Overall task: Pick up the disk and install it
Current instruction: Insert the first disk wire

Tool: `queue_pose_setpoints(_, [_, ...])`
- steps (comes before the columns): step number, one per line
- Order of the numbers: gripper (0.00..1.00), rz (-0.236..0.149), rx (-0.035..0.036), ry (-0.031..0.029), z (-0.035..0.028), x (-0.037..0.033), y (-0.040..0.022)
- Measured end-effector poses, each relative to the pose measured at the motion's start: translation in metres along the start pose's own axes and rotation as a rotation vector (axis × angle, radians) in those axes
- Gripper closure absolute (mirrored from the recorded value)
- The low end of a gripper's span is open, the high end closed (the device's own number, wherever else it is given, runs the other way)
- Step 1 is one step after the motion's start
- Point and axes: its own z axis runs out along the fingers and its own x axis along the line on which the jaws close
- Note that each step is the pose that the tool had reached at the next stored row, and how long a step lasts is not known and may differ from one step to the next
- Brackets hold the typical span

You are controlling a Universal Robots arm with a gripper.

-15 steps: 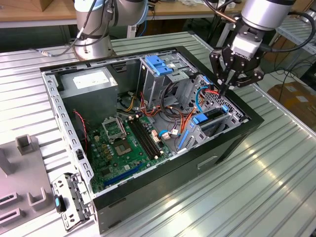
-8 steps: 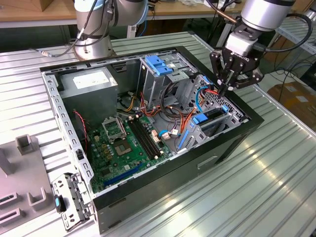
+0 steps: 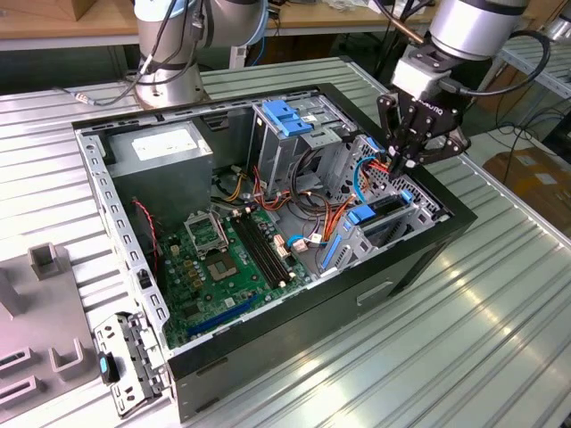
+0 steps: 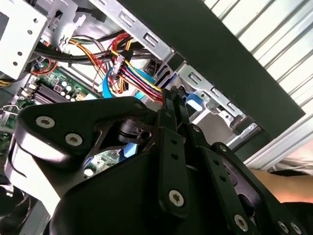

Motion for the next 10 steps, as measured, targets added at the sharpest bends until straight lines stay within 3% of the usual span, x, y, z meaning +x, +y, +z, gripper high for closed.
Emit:
queue_pose_setpoints(5, [0.84, 0.085, -0.0044, 0.0021, 0.0041, -0.0001, 0.0006])
queue_pose_setpoints(8, [0.84, 0.091, -0.0048, 0.0023, 0.0068, 0.0070, 0.0029])
queue_pose_setpoints(10, [0.84, 0.091, -0.0048, 0.0019, 0.0082, 0.0096, 0.0101])
